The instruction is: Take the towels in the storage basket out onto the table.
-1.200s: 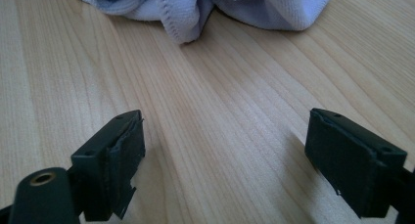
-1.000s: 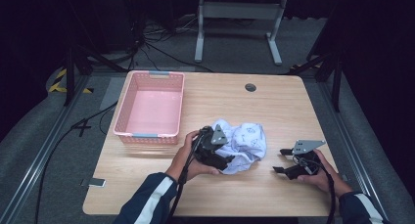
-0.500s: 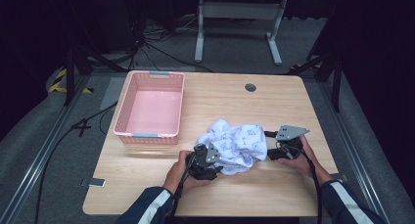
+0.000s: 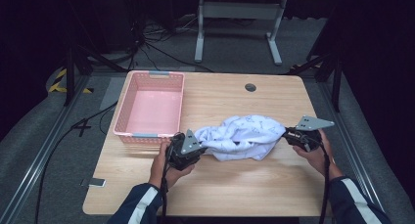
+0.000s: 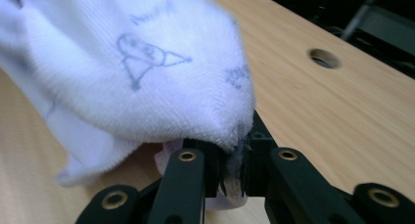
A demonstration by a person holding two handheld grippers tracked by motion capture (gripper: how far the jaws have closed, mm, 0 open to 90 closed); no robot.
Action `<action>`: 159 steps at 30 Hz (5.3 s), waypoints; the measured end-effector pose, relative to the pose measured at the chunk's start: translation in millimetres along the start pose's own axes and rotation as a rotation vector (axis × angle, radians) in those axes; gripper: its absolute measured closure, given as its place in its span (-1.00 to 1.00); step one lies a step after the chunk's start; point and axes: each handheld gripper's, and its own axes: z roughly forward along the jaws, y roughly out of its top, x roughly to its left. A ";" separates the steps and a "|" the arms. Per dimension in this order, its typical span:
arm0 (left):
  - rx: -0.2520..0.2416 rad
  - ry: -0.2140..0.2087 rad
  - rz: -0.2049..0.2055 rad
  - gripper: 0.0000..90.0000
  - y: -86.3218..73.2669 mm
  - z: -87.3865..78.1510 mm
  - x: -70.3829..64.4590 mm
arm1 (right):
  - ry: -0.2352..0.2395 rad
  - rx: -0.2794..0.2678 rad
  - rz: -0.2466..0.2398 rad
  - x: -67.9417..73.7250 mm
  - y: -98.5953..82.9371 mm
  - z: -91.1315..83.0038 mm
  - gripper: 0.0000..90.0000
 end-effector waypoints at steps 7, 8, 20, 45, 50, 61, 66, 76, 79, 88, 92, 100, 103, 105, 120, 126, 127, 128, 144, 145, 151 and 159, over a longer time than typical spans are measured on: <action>0.011 0.028 0.009 0.78 2.5 -5.9 0.9 | -0.001 0.023 0.059 -15.1 -3.8 -16.9 0.79; 0.019 0.038 0.015 0.77 2.0 -5.3 1.2 | 0.018 0.045 0.047 -14.1 -4.8 -16.2 0.79; -0.063 -0.137 0.099 0.00 22.2 3.4 -46.6 | 0.200 0.123 0.032 -4.6 -8.3 -20.4 -0.30; 0.154 -0.165 0.113 0.74 26.5 120.8 -77.9 | 0.198 0.118 -0.060 27.5 7.8 11.0 0.70; 0.187 -0.163 0.127 0.95 24.6 113.7 -65.7 | 0.128 0.075 -0.047 20.4 8.2 -0.4 0.84; 0.234 -0.133 0.173 0.96 15.0 63.0 -41.1 | -0.044 0.029 0.044 -8.6 -0.1 -24.1 0.86; 0.254 -0.100 0.138 0.96 -7.0 30.2 -27.3 | -0.125 0.041 0.097 -25.0 -10.4 -34.6 0.86; 0.205 -0.003 0.008 0.94 -38.3 -15.2 5.2 | -0.189 0.100 0.214 -53.6 -31.2 -36.8 0.84; 0.183 0.031 -0.063 0.48 -39.7 -13.5 6.9 | -0.178 0.136 0.190 -48.6 -30.5 -29.2 0.67; 0.125 -0.102 -0.071 -0.25 -34.3 -1.7 -35.5 | -0.125 0.067 0.153 -34.9 -19.6 -32.9 0.19; 0.123 -0.164 -0.010 -0.22 -28.0 11.2 -59.4 | -0.006 0.041 0.056 -6.9 -2.2 -21.4 0.10; 0.172 -0.256 0.083 -0.04 -23.9 38.8 -80.3 | 0.187 0.076 -0.093 49.6 22.2 22.3 0.01; 0.246 -0.250 0.111 0.12 -29.2 49.2 -81.2 | 0.265 0.127 -0.122 70.8 25.4 51.7 -0.04; 0.241 -0.259 0.097 0.24 -30.6 48.9 -76.3 | 0.265 0.162 -0.150 77.1 25.4 64.1 0.00; 0.315 0.016 0.033 0.77 -51.1 11.8 -25.1 | 0.280 -0.063 -0.028 45.1 46.1 6.5 0.92; 0.186 0.089 -0.008 0.79 -52.2 -20.3 -6.5 | 0.304 -0.118 0.015 26.6 37.1 -39.1 0.92; 0.154 0.099 0.004 0.79 -48.9 -25.6 -7.1 | 0.309 -0.110 0.012 27.1 32.6 -46.2 0.92; 0.124 0.103 0.018 0.78 -46.0 -30.2 -8.8 | 0.324 -0.083 -0.004 32.2 25.0 -53.0 0.92; 0.043 -0.023 -0.146 -0.34 -60.9 -39.2 -7.0 | 0.156 0.297 0.013 19.4 -30.8 -32.3 0.24; 0.067 -0.013 -0.145 -0.36 -64.2 -36.6 -5.4 | 0.157 0.288 0.009 20.9 -28.5 -31.7 0.22; 0.169 -0.059 -0.199 -0.50 -79.7 -22.4 5.1 | 0.187 0.164 -0.020 41.1 -6.0 -30.2 -0.02; 0.173 -0.093 -0.185 -0.55 -86.0 -12.7 7.3 | 0.408 0.172 -0.185 114.8 32.5 33.2 -0.06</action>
